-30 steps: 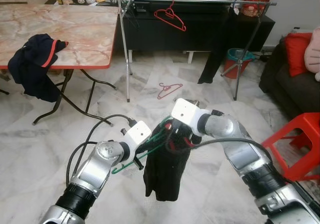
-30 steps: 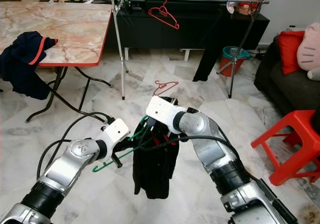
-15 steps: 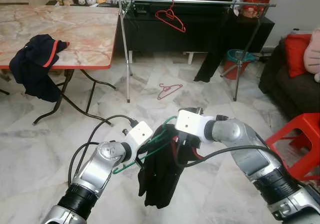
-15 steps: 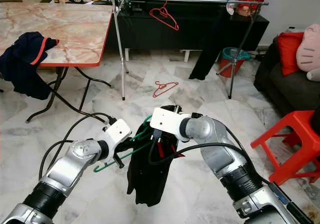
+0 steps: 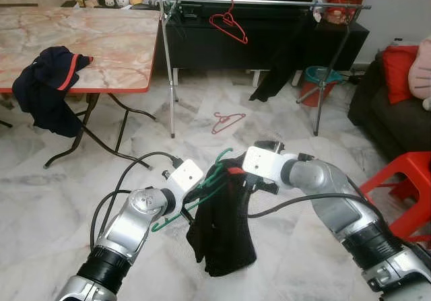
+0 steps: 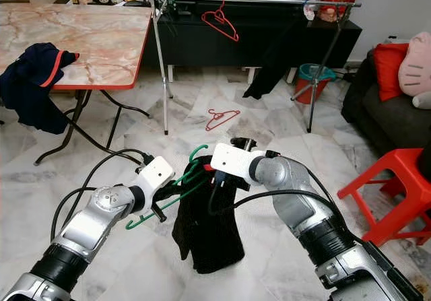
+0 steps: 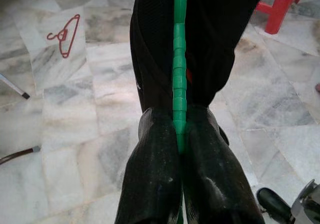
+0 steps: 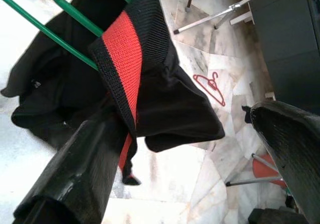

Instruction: Hang hanger

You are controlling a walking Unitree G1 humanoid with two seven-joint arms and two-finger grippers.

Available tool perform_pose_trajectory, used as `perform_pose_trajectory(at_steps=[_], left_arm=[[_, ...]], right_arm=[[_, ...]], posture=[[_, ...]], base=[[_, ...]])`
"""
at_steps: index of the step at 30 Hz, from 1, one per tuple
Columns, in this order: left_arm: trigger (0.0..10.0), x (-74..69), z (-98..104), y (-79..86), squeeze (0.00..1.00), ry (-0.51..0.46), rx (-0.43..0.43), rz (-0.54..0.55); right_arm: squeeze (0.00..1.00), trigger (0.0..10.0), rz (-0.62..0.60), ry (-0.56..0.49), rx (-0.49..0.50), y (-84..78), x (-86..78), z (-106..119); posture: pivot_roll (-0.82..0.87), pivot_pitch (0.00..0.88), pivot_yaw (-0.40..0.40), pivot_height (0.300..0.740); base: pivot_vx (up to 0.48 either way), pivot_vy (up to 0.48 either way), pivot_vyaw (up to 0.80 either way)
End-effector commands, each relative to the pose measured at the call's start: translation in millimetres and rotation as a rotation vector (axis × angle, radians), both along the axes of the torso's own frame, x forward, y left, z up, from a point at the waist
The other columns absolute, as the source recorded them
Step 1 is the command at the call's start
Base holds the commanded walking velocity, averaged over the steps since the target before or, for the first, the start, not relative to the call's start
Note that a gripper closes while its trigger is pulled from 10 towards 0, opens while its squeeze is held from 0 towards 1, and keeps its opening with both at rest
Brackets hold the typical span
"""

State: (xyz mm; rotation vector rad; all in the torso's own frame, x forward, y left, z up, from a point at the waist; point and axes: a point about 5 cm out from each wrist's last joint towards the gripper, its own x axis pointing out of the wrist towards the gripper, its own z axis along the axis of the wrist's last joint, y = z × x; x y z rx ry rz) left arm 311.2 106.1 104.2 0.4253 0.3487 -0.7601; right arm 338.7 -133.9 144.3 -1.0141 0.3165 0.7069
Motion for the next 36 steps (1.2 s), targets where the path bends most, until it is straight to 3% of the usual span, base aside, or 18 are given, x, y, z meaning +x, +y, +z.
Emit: perform_pose_trajectory(at_steps=[1, 7, 11, 17, 22, 23, 28, 36], left_arm=[[10.0, 5.4, 11, -4.0, 0.0, -0.045, -0.027, -0.011], [10.0, 1.3, 8, -3.9, 0.0, -0.026, -0.025, -0.045], [10.0, 0.9, 7, -3.2, 0.0, -0.023, -0.023, -0.05], [10.0, -3.2, 7, -4.0, 0.0, -0.001, -0.028, -0.1], [10.0, -11.1, 3, 0.8, 0.0, 0.047, -0.018, -0.16], [10.0, -11.1, 3, 0.8, 0.0, 0.047, -0.018, -0.16], [10.0, -16.9, 3, 2.8, 0.0, 0.082, -0.017, -0.215], [10.0, -22.3, 8, 4.4, 0.0, 0.101, -0.018, -0.282]], right_arm=[[0.0, 10.0, 0.048, 0.011, 0.027, 4.7, -1.9, 4], [0.0, 10.0, 0.161, 0.05, 0.144, 19.3, -12.0, 13], [0.0, 10.0, 0.208, 0.069, 0.188, 19.5, -15.9, 19], [0.0, 10.0, 0.195, 0.053, 0.221, 1.1, -11.4, 30], [0.0, 10.0, 0.197, 0.055, 0.318, -22.7, -11.4, 46], [0.0, 10.0, 0.197, 0.055, 0.318, -22.7, -11.4, 46], [0.0, 10.0, 0.127, 0.083, 0.234, -52.6, -7.5, 36], [0.0, 10.0, 0.229, 0.256, 0.275, -50.7, -22.1, 7]], posture=[[-0.12, 0.0, -0.085, 0.74], [-0.12, 0.0, -0.085, 0.74], [-0.13, 0.0, -0.085, 0.74], [-0.12, 0.0, -0.086, 0.74], [-0.13, 0.0, -0.086, 0.74], [-0.13, 0.0, -0.086, 0.74], [-0.13, 0.0, -0.083, 0.74], [-0.12, 0.0, -0.082, 0.74]], base=[[0.0, 0.0, 0.0], [0.0, 0.0, 0.0], [0.0, 0.0, 0.0], [0.0, 0.0, 0.0], [0.0, 0.0, 0.0], [0.0, 0.0, 0.0], [0.0, 0.0, 0.0], [0.0, 0.0, 0.0]])
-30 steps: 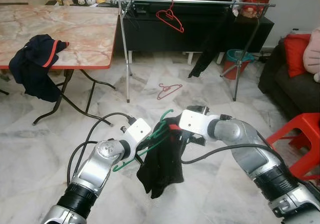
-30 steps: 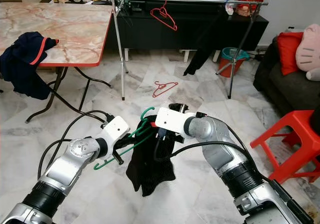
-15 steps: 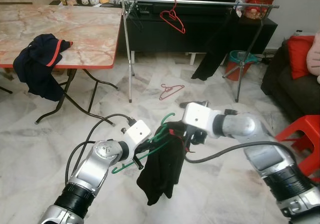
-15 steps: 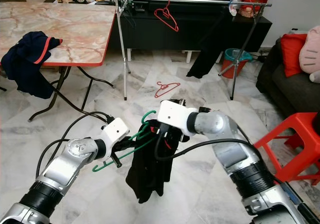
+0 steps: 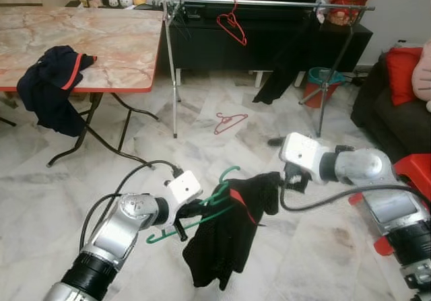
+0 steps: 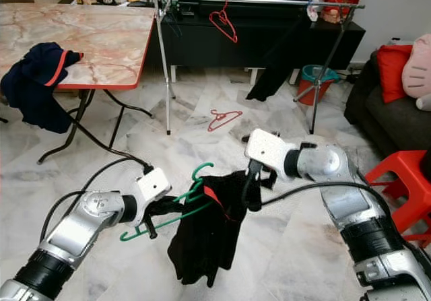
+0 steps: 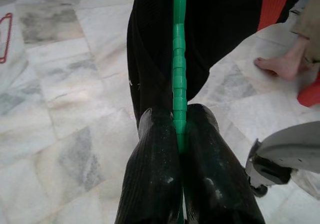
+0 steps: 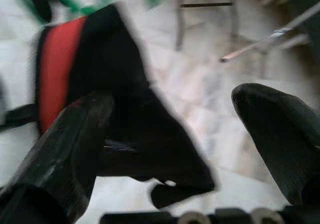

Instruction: Hang hanger

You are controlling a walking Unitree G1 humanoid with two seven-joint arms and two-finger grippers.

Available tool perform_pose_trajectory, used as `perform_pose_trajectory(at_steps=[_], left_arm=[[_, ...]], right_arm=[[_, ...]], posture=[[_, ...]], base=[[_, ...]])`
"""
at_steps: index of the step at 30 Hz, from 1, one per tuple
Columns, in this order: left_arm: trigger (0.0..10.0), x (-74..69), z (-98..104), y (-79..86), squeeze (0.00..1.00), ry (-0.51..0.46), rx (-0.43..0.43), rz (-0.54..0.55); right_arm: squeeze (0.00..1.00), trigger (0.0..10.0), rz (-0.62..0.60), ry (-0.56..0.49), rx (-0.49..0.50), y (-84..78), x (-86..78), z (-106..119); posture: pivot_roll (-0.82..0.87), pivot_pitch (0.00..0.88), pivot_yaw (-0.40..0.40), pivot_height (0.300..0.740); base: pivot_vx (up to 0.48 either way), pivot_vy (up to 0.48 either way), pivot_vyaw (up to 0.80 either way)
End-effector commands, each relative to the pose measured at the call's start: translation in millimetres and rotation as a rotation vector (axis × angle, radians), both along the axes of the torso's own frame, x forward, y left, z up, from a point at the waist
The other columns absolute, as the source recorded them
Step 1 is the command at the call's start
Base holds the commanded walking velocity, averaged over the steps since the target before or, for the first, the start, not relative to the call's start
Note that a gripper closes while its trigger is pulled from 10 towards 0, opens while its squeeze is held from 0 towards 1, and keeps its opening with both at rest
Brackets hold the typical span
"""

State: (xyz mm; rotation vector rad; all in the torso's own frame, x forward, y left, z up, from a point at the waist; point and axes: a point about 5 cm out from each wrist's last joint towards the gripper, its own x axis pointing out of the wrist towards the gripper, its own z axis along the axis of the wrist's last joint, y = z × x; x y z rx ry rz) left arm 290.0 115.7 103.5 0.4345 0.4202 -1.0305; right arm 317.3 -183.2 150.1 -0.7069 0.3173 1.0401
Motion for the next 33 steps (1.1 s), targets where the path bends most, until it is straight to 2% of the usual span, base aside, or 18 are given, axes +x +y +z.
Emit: perform_pose_trajectory(at_steps=[1, 6, 12, 20, 25, 33], left_arm=[[10.0, -1.3, 10, -4.5, 0.0, -0.019, -0.034, -0.037], [10.0, -3.1, 15, -3.1, 0.0, -0.009, -0.049, -0.062], [10.0, -3.3, 17, -2.0, 0.0, -0.006, -0.045, -0.071], [10.0, -5.9, 21, -2.0, 0.0, 0.003, -0.052, -0.092], [10.0, -7.7, 23, -1.9, 0.0, 0.017, -0.057, -0.109], [10.0, -9.7, 27, -3.2, 0.0, 0.021, -0.066, -0.127]], right_arm=[[0.0, 10.0, 0.033, 0.028, 0.017, -1.5, -2.7, -1], [0.0, 10.0, 0.072, 0.104, 0.016, -9.7, -9.4, -11], [0.0, 10.0, 0.062, 0.125, 0.007, -16.4, -8.9, -16], [0.0, 10.0, 0.006, 0.113, -0.016, -25.2, -3.0, -21], [0.0, 10.0, -0.061, 0.091, -0.03, -36.6, 2.8, -23], [0.0, 10.0, -0.083, 0.086, 0.038, -37.7, 6.5, -23]], posture=[[-0.12, 0.0, -0.082, 0.74], [-0.13, 0.0, -0.082, 0.74], [-0.13, 0.0, -0.085, 0.74], [-0.12, 0.0, -0.083, 0.74], [-0.13, 0.0, -0.083, 0.74], [-0.12, 0.0, -0.084, 0.74]], base=[[0.0, 0.0, 0.0], [0.0, 0.0, 0.0], [0.0, 0.0, 0.0], [0.0, 0.0, 0.0], [0.0, 0.0, 0.0], [0.0, 0.0, 0.0]])
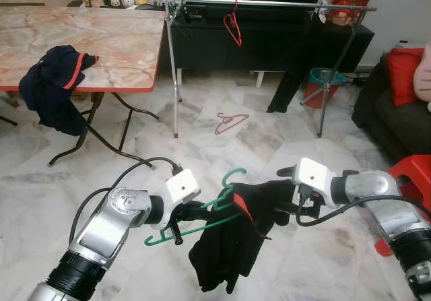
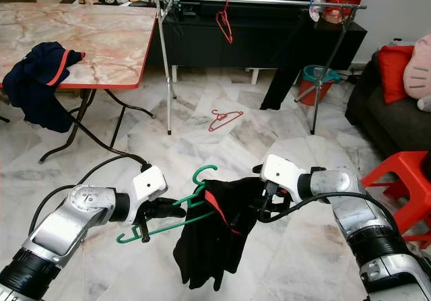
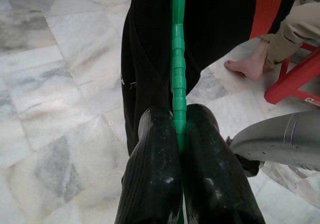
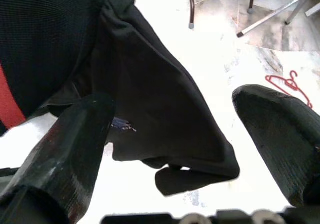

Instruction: Hang hanger

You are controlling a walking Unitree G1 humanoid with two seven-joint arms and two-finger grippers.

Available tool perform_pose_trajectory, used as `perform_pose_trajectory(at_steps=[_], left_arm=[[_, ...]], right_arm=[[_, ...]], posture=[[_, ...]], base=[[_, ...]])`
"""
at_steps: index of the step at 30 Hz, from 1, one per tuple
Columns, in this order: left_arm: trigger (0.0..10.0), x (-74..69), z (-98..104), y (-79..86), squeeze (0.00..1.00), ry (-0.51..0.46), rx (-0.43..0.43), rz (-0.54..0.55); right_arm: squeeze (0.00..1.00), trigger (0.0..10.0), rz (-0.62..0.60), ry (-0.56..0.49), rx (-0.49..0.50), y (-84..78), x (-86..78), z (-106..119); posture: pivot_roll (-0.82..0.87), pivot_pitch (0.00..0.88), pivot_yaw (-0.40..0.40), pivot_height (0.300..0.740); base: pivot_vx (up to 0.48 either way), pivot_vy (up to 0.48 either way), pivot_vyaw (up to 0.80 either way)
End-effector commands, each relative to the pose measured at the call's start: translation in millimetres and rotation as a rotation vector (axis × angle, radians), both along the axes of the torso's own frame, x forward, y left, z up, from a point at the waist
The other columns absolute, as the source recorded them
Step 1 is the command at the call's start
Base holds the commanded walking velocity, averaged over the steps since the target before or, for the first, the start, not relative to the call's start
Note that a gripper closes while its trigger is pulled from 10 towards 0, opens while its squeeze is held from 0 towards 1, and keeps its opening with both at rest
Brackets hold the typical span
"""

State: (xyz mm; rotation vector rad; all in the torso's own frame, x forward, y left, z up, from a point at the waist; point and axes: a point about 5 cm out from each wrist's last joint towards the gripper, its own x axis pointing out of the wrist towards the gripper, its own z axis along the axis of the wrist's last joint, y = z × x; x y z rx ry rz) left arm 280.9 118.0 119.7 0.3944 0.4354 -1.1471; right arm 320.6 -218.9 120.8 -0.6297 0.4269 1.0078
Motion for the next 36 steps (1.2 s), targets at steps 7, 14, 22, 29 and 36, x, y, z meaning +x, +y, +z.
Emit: perform_pose_trajectory(at_steps=[7, 14, 22, 29, 36], left_arm=[[10.0, -2.2, 14, -6.2, 0.0, -0.034, -0.034, -0.04], [10.0, -3.0, 16, -6.0, 0.0, -0.031, -0.035, -0.046], [10.0, -4.6, 18, -7.8, 0.0, -0.025, -0.046, -0.063], [10.0, -5.9, 21, -9.4, 0.0, -0.024, -0.053, -0.081], [10.0, -6.7, 24, -11.6, 0.0, -0.024, -0.06, -0.094]], right_arm=[[0.0, 10.0, 0.025, 0.033, 0.127, 3.1, 0.9, 3], [0.0, 10.0, -0.008, 0.039, 0.211, 2.9, 3.5, 1], [0.0, 5.0, -0.011, 0.059, 0.24, 2.0, 3.0, -2], [0.0, 10.0, 0.015, 0.093, 0.225, 4.3, 1.6, -8], [0.0, 1.7, 0.031, 0.111, 0.25, 7.6, 1.6, -8]], posture=[[-0.12, 0.0, -0.085, 0.74], [-0.12, 0.0, -0.086, 0.74], [-0.12, 0.0, -0.085, 0.74], [-0.12, 0.0, -0.085, 0.74], [-0.12, 0.0, -0.088, 0.74]], base=[[0.0, 0.0, 0.0], [0.0, 0.0, 0.0], [0.0, 0.0, 0.0], [0.0, 0.0, 0.0], [0.0, 0.0, 0.0]])
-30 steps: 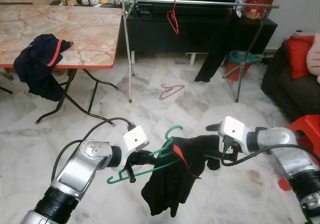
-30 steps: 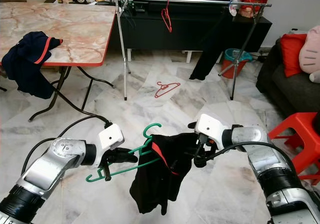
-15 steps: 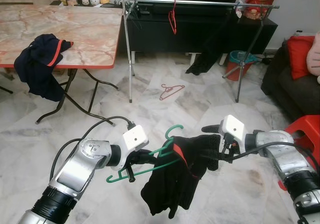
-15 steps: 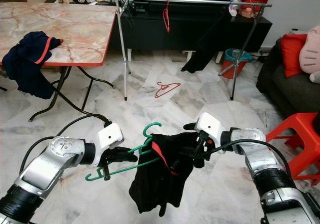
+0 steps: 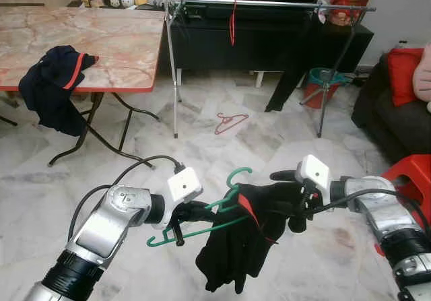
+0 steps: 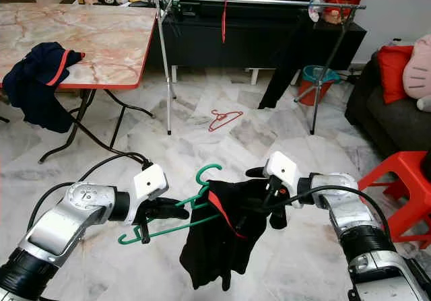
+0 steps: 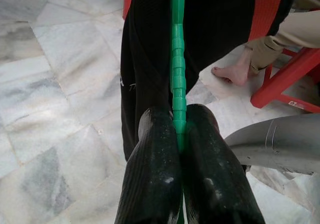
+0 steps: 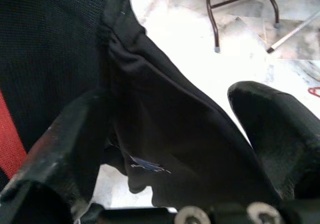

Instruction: Hang hanger

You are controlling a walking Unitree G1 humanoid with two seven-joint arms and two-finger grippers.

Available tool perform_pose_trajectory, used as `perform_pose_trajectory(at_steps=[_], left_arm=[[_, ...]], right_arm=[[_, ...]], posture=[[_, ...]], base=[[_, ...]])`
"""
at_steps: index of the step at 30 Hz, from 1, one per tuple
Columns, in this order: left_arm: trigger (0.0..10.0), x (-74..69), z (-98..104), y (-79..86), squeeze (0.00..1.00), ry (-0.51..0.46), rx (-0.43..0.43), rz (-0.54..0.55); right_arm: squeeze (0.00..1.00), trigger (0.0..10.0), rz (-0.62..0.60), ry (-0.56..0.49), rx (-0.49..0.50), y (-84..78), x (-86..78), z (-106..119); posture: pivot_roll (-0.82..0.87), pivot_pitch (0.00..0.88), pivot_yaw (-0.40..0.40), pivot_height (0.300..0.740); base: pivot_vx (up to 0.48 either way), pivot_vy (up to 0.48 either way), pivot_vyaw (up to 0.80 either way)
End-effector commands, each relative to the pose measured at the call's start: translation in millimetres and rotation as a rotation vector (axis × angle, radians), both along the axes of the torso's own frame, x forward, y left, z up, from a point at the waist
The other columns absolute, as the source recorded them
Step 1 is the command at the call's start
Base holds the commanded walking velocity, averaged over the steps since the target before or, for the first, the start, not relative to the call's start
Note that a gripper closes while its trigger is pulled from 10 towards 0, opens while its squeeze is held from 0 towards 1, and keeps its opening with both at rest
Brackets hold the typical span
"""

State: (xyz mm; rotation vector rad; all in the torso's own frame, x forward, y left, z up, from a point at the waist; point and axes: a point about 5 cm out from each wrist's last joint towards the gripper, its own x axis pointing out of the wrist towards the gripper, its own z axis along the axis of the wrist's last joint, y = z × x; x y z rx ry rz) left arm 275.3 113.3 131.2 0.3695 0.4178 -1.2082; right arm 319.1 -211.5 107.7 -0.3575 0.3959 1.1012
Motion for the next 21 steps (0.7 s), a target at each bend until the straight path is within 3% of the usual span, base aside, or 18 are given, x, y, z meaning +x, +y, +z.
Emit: perform_pose_trajectory(at_steps=[1, 2, 3, 21], left_arm=[[10.0, -1.2, 12.1, -6.9, 0.0, -0.037, -0.026, -0.04], [10.0, -1.2, 12.1, -6.9, 0.0, -0.037, -0.026, -0.04], [10.0, -1.1, 12.1, -7.2, 0.0, -0.037, -0.026, -0.041], [10.0, 0.7, 14.0, -10.8, 0.0, -0.042, -0.037, -0.06]], right_arm=[[0.0, 1.7, 0.008, -0.009, 0.011, 0.3, 3.3, 5.2], [0.0, 1.7, 0.008, -0.009, 0.011, 0.3, 3.3, 5.2], [0.0, 0.0, 0.008, -0.008, 0.011, 0.2, 3.7, 5.1], [0.0, 0.0, 0.031, 0.043, 0.051, 7.8, 2.0, -1.1]], posture=[[-0.12, 0.0, -0.088, 0.74], [-0.12, 0.0, -0.088, 0.74], [-0.12, 0.0, -0.087, 0.74], [-0.12, 0.0, -0.083, 0.74]], base=[[0.0, 0.0, 0.0], [0.0, 0.0, 0.0], [0.0, 0.0, 0.0], [0.0, 0.0, 0.0]])
